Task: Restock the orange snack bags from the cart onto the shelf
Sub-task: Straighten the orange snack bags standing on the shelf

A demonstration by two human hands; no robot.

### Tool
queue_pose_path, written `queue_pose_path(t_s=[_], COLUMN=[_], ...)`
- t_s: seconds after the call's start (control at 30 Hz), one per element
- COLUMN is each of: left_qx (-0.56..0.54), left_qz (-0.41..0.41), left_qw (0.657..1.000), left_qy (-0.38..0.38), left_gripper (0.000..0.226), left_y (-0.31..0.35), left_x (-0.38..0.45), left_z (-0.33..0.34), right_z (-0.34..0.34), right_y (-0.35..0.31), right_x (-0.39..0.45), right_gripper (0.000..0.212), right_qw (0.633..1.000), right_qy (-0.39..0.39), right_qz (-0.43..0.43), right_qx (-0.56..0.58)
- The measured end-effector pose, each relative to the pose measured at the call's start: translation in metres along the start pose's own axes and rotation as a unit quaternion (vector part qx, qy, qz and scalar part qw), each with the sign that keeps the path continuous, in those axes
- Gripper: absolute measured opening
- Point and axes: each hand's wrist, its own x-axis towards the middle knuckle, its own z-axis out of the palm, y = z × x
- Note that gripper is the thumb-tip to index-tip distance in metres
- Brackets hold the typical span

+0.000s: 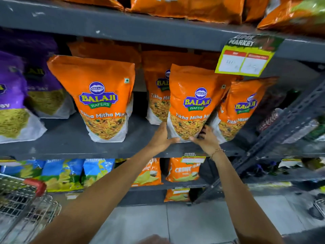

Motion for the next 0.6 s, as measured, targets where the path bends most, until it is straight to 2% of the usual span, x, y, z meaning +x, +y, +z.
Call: queue_pose_path(t_s=[0.07,0.2,0.3,0.4,0.6], left_qx=[0.005,0.012,0.012,0.012,0.028], left_qz=[-0.018,-0.063,-0.079,-0.088,-0.089], left_qw=[1.0,0.997,0.995,0.993,0.993], left_qy=[0.024,0.052,0.065,0.083,0.071], left_gripper=[0.07,0.074,0.069,0.062,0.067], left_y=[0.0,-0.007,-0.016,-0.024,-0.027], left_x=[-0.001,-0.009,-0.021,-0.029,-0.034], left_z=[0.004,-0.004,-0.019,-0.033,-0.047], right_z=[0.0,0.008,0.022,0.039,0.057], right_y=[0.0,-0.001,-0.01,-0.018,-0.026], right_x=[-0.002,-0.001,-0.005,-0.004,-0.007], right_gripper=[0.053,0.073,0.07,0.07,0.069], right_qw=[1.0,0.998,0.997,0.997,0.998], right_qy=[-0.003,-0.021,-0.027,-0.033,-0.013], right_qz=[-0.026,-0.056,-0.075,-0.07,-0.053], right_qx=[-0.003,-0.002,0.019,0.021,0.022])
